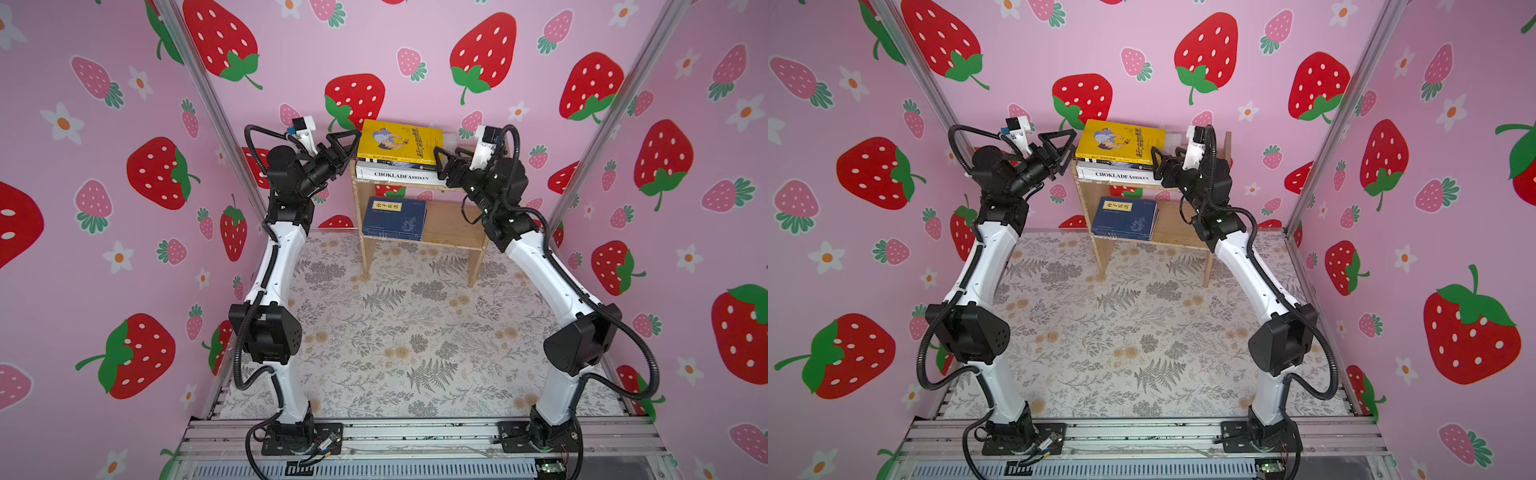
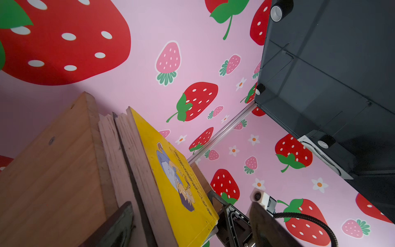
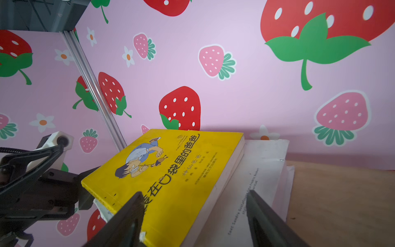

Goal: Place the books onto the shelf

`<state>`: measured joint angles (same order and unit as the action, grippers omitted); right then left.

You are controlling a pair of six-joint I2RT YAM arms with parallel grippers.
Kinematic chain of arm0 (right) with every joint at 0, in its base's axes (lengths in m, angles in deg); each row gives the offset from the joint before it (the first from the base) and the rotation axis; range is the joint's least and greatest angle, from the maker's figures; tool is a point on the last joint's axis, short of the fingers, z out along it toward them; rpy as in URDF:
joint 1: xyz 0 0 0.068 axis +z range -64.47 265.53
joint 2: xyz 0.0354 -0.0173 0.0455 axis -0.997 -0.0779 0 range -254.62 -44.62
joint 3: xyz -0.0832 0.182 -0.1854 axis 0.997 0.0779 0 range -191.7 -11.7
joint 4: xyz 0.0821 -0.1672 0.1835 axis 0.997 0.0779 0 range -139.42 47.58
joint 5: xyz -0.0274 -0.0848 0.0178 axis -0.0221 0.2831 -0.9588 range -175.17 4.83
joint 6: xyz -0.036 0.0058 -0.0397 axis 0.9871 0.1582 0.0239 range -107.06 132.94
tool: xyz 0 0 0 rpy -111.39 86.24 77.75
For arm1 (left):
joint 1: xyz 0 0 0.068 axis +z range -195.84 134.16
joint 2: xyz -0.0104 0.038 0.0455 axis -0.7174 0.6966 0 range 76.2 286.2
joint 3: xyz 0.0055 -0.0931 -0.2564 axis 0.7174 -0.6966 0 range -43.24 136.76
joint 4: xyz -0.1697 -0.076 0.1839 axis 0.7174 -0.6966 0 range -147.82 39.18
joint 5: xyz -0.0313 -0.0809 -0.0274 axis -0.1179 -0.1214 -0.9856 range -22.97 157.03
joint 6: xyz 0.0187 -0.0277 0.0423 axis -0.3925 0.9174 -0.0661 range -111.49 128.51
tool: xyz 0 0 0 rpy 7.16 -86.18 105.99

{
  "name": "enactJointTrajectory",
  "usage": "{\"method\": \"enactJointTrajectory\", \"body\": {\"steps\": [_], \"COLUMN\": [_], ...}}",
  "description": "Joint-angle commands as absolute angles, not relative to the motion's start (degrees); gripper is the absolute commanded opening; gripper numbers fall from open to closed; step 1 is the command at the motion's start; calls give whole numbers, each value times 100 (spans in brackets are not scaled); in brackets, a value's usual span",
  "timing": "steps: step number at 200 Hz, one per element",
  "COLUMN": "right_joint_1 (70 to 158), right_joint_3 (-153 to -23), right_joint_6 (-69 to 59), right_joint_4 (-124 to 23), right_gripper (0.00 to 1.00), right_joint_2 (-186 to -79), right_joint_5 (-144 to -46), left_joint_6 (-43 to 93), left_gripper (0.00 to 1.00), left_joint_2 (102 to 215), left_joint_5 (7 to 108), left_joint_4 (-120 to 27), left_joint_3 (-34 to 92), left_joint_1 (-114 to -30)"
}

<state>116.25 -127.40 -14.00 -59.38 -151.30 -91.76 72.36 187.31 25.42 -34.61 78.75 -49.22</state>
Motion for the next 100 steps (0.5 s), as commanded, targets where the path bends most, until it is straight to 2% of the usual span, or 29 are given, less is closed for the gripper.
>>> {"method": "enactJointTrajectory", "body": {"steps": [1,100], "right_joint_1": [11681,11778], "right_joint_3": [-12919,-12798], "right_joint_6": [-1309,-1061], "right_joint_4": [-5744,-5804], "right_gripper": [76,76], "right_joint_2": [-15184,-15035], "right_joint_5": [-9386,-9623], "left_joint_6": [7418,6919], "left_gripper": [86,87], "left_joint_2": [18857,18752], "left_joint_5": [2255,2547], "left_joint_4": [-3403,-3961], "left_joint_3": [8123,8232], "left_joint_1": [-5040,-5105]}}
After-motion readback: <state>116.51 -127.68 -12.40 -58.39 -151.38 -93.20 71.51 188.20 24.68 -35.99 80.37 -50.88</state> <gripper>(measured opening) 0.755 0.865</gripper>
